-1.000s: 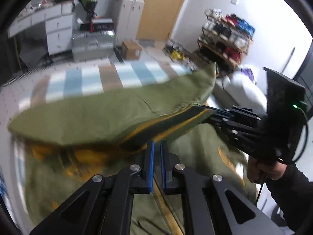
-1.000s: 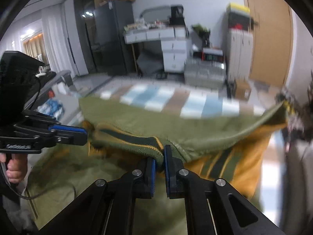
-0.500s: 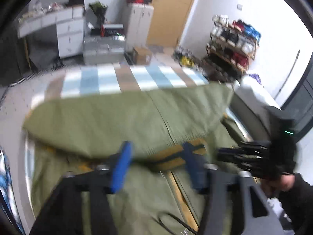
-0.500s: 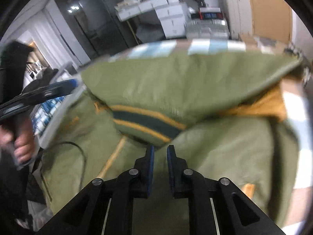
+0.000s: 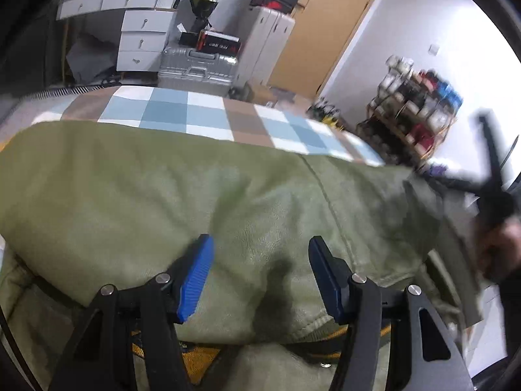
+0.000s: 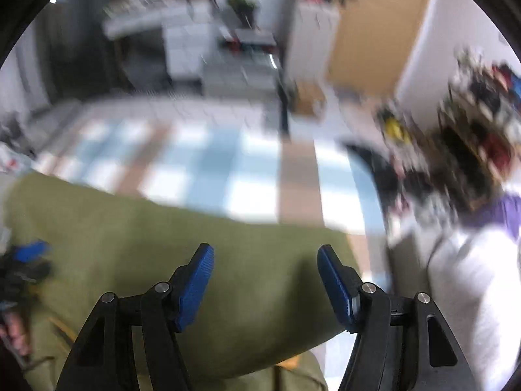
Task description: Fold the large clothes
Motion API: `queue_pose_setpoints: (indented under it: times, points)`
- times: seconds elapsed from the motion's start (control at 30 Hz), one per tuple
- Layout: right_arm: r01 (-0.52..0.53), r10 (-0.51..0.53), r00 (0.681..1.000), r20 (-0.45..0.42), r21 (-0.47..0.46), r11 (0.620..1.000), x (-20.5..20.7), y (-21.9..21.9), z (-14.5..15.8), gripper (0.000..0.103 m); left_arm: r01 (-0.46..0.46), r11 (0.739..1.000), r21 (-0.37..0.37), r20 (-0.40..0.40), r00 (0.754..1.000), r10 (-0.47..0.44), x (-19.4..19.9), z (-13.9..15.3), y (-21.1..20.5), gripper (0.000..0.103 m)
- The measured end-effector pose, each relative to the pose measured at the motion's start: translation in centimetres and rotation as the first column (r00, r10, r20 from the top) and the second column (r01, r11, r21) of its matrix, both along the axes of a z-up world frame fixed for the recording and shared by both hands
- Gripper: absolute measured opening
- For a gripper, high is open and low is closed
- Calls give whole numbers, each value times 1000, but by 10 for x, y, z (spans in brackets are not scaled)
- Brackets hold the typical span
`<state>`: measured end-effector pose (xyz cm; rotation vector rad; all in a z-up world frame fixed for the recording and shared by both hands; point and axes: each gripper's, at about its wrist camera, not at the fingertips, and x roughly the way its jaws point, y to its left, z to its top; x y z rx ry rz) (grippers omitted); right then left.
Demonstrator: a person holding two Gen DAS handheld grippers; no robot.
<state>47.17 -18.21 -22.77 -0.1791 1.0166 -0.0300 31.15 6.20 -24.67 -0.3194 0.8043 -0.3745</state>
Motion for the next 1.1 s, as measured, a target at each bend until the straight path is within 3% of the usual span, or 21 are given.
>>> queue_pose_setpoints:
  times: [0.07,0.1,0.13,0.23,0.3,0.37,0.47,0.53,0.6,0.63,0.67,0.8,0.9,0.93,1.0,1.03,1.1]
  points:
    - [14,-8,992,-128,45,999,-4,-9,-41,66,3,999,-52,-1,1000,-3,0,0,6,55]
    - [13,-5,993,-116,65,998,-13,-12,-49,66,4,998,-66,-2,1000,-4,-1,1,7,55]
    - [8,-3,998,-65,75,997,-24,-13,-48,66,5,997,-73,-3,1000,-6,-1,2,6,55]
    - [48,-39,996,-74,132,990,-34,-19,-45,66,6,997,-80,-4,1000,-7,2,4,5,55]
    - [62,-51,994,-101,105,993,-34,-14,-37,66,4,997,-73,-5,1000,-5,3,3,2,55]
    - [40,-34,993,-112,48,998,-36,-3,-25,59,4,998,-63,1,1000,-4,1,5,0,55]
    - [-30,31,999,-8,87,996,-42,13,2,60,14,998,-54,-4,1000,-15,2,4,1,55]
    - [-44,44,999,3,100,994,-34,19,-5,70,13,999,-52,-11,1000,-14,4,2,1,55]
    - [-42,45,997,-66,45,998,-31,31,-37,70,0,998,-62,-7,1000,0,3,1,3,55]
    - [-31,33,998,-51,53,998,-35,31,-51,70,-4,998,-65,-7,1000,4,3,1,4,55]
    - [-16,14,1000,16,98,995,-41,26,-51,72,-3,998,-64,-2,1000,3,2,1,4,55]
    - [41,-58,995,77,209,977,-66,12,-42,72,-10,998,-70,2,1000,10,-1,1,7,55]
    - [-27,-45,978,203,337,941,-96,12,-28,86,-17,997,-70,3,1000,18,-2,2,8,55]
    - [-59,-40,967,251,376,925,-105,12,-30,97,-37,997,-64,2,999,37,-3,4,10,55]
    - [-75,-43,956,290,384,920,-116,12,-38,98,-138,990,-24,28,990,139,-10,12,20,55]
    - [-69,-44,960,276,388,919,-115,11,-38,98,-223,974,-30,22,974,224,-15,22,33,55]
    - [-73,-54,956,290,409,909,-117,7,-35,98,-236,966,-102,41,970,241,-19,45,56,58]
